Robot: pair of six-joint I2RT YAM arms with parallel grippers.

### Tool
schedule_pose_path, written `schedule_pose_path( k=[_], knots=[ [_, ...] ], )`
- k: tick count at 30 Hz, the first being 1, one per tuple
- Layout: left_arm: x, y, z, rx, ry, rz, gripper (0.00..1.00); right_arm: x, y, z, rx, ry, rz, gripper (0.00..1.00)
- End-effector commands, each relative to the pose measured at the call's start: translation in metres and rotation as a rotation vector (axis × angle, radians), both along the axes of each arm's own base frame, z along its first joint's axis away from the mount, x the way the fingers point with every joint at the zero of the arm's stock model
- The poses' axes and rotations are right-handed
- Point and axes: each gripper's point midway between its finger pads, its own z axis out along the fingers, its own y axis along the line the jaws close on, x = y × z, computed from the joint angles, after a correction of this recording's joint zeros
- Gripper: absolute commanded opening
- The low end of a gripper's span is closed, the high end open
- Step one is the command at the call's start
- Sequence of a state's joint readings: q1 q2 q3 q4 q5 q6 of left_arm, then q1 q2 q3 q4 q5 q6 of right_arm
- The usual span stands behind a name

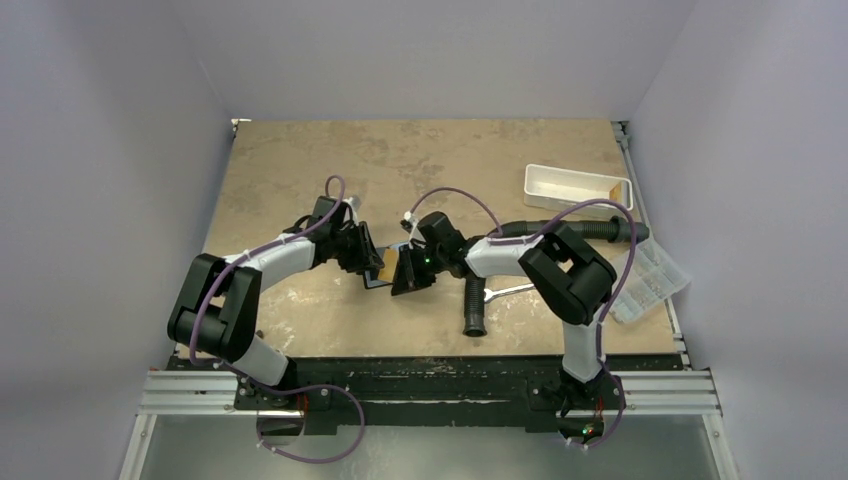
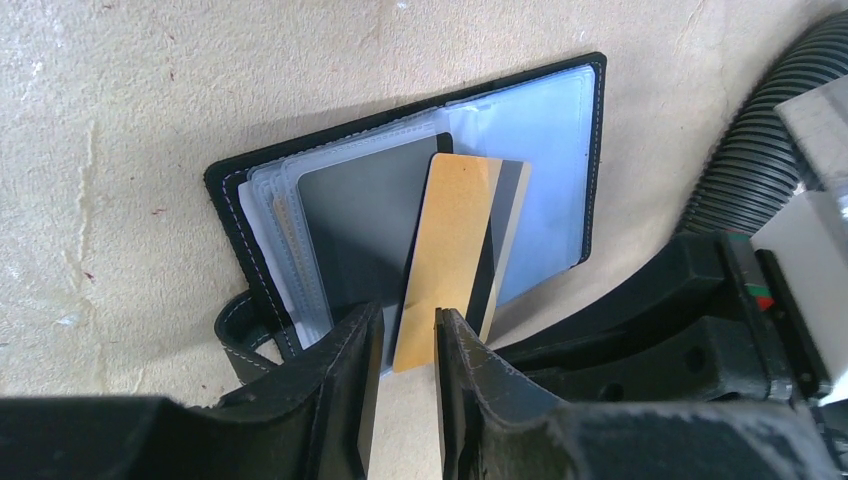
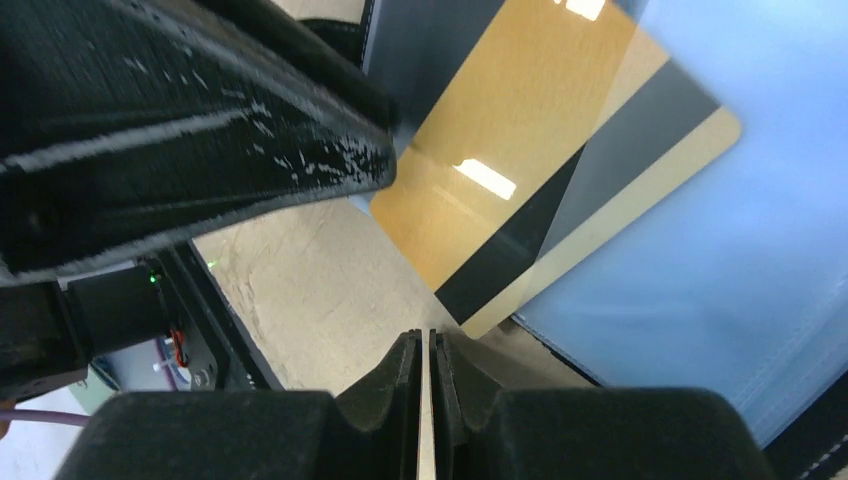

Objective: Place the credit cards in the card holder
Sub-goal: Insert the credit card into the card holder.

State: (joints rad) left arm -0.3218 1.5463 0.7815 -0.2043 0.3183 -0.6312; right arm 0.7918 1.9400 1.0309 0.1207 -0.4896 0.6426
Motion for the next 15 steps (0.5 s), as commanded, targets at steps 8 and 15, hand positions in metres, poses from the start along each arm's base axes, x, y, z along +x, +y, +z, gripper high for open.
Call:
schedule_pose_path(
  k=[8, 15],
  knots=[
    [-0.004, 0.003, -0.005, 0.012, -0.007, -0.021, 0.28, 0.055, 0.002, 0.017, -0.056, -0.122, -0.122, 0.13],
    [-0.004, 0.002, -0.003, 0.007, -0.012, -0.024, 0.28, 0.064, -0.005, 0.022, -0.098, -0.194, -0.115, 0.12]
  ],
)
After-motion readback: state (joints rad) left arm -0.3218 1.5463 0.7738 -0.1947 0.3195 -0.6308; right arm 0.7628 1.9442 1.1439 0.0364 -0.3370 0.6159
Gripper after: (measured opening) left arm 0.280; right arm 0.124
